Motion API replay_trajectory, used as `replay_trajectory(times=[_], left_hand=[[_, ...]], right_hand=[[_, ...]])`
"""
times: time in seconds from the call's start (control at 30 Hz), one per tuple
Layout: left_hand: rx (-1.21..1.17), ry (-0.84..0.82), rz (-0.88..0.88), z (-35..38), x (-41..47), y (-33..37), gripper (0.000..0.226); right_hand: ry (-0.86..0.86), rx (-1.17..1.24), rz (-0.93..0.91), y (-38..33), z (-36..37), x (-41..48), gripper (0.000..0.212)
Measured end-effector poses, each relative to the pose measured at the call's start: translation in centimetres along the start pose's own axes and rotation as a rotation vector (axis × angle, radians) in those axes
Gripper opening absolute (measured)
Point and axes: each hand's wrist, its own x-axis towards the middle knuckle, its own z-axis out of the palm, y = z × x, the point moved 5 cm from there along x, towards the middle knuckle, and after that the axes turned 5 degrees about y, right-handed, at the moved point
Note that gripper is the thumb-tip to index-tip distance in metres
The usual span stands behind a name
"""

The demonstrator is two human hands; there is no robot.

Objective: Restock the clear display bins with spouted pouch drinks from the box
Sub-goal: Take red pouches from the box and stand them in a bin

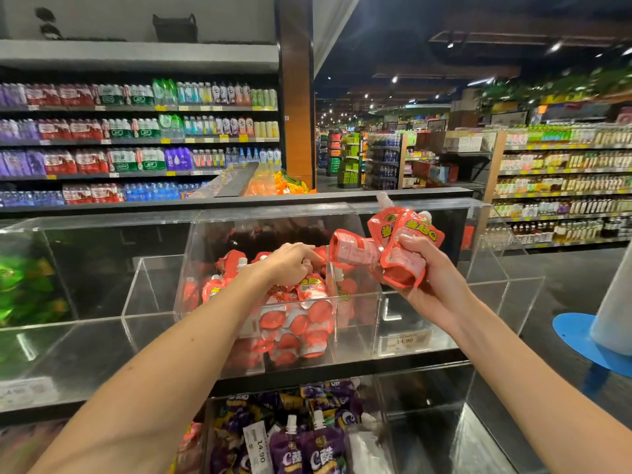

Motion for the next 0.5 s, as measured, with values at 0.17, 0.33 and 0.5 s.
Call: replay_trajectory(times=[0.17,0.33,0.5], left_hand=[[-0.385,0.303,0.019,-5.4,-3.8,1.6,0.049],[-0.670,0.162,0.104,-7.8,-9.4,3.8,0.102],[-0.531,0.416,0.111,-8.9,-12.0,2.7,0.072]], right_hand=[[-0.020,-0.042,0.009,0.7,1.6,-0.1,0.050],[-0.032,-0.062,0.022,1.7,4.3,0.1,0.047],[-0.090,-0.034,0.068,3.8,7.1,0.8,0.055]])
